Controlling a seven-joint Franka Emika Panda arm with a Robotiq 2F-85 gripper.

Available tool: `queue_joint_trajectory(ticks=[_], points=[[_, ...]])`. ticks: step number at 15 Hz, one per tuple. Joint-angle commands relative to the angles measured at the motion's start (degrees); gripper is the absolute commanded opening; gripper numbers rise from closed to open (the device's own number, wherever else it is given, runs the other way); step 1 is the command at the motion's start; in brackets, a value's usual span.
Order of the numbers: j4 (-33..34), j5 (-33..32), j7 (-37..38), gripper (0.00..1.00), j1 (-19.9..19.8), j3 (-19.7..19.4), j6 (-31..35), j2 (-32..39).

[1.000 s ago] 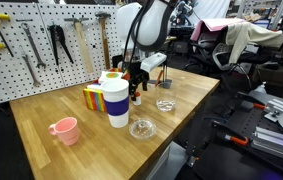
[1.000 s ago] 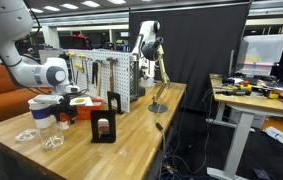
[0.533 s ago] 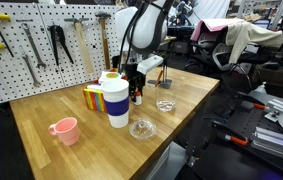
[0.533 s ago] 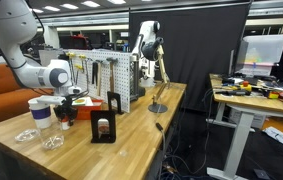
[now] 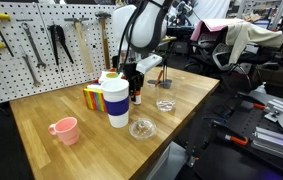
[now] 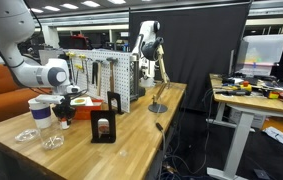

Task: Put the white and red shaker in the glass container

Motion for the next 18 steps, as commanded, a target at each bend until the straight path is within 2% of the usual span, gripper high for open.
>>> queue_joint_trajectory(ticks=[1,5,13,18], points=[[-2.6,-0.2,-0.2,0.11,1.5,-2.0,-0.1,-4.7],[-6.4,-3.6,0.8,0.11,2.4,-4.2,0.2,-12.6],[-20.4,-7.1,2.0,0.11,0.8,-1.7,-3.3,-29.9],[-26.9,-7.4,3.5,0.11,-0.6,0.7,-6.1,-36.6]])
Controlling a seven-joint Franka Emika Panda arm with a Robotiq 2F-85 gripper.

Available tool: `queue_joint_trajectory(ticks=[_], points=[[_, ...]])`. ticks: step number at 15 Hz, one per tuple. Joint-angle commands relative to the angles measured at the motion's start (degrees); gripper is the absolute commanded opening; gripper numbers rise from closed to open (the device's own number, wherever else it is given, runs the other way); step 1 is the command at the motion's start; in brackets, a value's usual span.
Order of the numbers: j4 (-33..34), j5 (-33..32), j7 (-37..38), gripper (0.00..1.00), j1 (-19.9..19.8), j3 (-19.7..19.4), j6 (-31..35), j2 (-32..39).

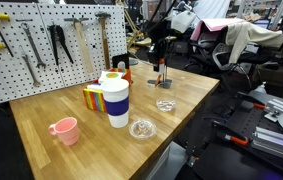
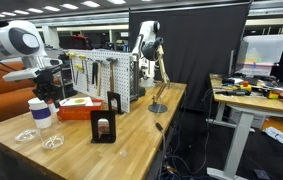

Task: Put the white and red shaker in the glass container

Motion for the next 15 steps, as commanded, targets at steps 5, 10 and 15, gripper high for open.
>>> queue_joint_trajectory(ticks=[5,10,15], points=[[-4.6,-1.4,2.8,0.11,-2.5,4.0,-0.8,-1.0],[-1.4,-3.5,3.2,0.11,-2.8,3.3,-0.5,5.3],[3.0,-3.8,1.9,0.22,-1.8,2.6,-1.2,10.8]])
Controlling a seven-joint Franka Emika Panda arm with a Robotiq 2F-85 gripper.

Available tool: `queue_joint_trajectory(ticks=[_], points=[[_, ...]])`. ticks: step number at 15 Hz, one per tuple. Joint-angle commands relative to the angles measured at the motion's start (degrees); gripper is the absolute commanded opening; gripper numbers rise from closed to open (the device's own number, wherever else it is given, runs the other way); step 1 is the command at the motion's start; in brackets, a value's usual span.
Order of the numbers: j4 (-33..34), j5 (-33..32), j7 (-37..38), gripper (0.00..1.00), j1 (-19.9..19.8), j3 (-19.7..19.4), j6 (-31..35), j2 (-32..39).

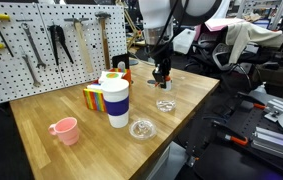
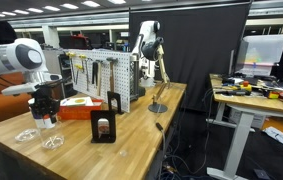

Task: Put the white and red shaker in the glass container

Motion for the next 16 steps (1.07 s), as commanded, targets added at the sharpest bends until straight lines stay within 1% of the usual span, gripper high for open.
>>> queue_joint_trajectory(ticks=[1,2,4,7,8,12,16], points=[[2.9,-1.2,-0.4,0.61,0.2,-0.3,-1.0,2.9],[3.3,-1.3,-0.3,0.62,0.4,-0.4,-1.2,3.4],[3.6,-1.3,-0.2,0.73,0.5,-0.8,-1.3,3.8],[3.8,-1.4,0.0,0.95,0.4,-1.3,-1.3,3.6],[3.7,-1.3,0.0,1.00,0.4,-1.4,-1.3,3.3],[3.7,-1.0,0.0,1.00,0.2,-1.6,-1.2,1.1],[2.5,0.3,0.0,1.00,-0.7,-1.2,-1.6,-5.5]])
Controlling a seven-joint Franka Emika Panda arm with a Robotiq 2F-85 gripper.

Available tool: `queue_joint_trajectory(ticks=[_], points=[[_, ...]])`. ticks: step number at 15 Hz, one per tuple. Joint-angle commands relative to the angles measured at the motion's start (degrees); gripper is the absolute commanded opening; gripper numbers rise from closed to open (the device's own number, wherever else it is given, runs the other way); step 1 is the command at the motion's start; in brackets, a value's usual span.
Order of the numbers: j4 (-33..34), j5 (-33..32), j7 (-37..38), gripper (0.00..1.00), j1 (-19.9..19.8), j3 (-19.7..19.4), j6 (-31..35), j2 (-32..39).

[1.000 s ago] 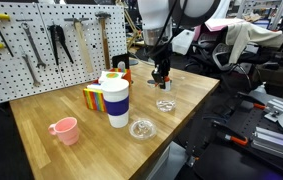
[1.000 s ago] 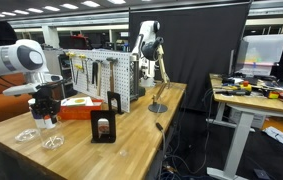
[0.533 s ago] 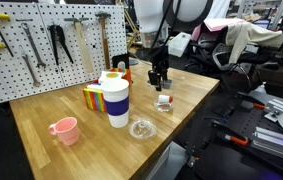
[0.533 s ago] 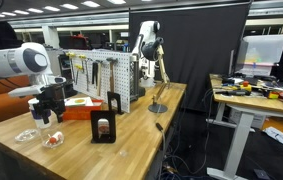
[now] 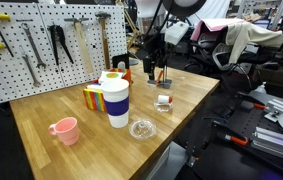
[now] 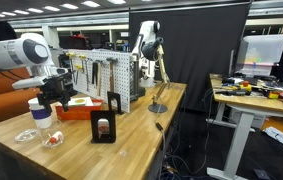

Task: Put the white and red shaker in the glass container

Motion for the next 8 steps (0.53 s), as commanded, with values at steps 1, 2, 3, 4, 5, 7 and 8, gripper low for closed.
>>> queue_joint_trajectory(ticks=[1,2,3,4,5,7,8], points=[[-2.1,2.1,-0.5,1.00,-1.0,0.9,-1.4,-7.1],[-2.7,4.0,-1.0,1.00,-1.1,1.5,-1.3,-9.4],[-0.5,1.7,-0.1,1.00,-1.3,1.3,-0.6,-5.5],[-0.9,2.6,-0.2,1.00,-1.5,1.8,-1.0,-7.4],[-1.5,3.2,-0.2,1.00,-1.6,2.2,-1.5,-8.8],[-2.4,3.4,-0.2,1.00,-1.6,2.3,-1.5,-9.3],[-2.5,3.3,-0.2,1.00,-1.6,2.3,-1.5,-9.2]])
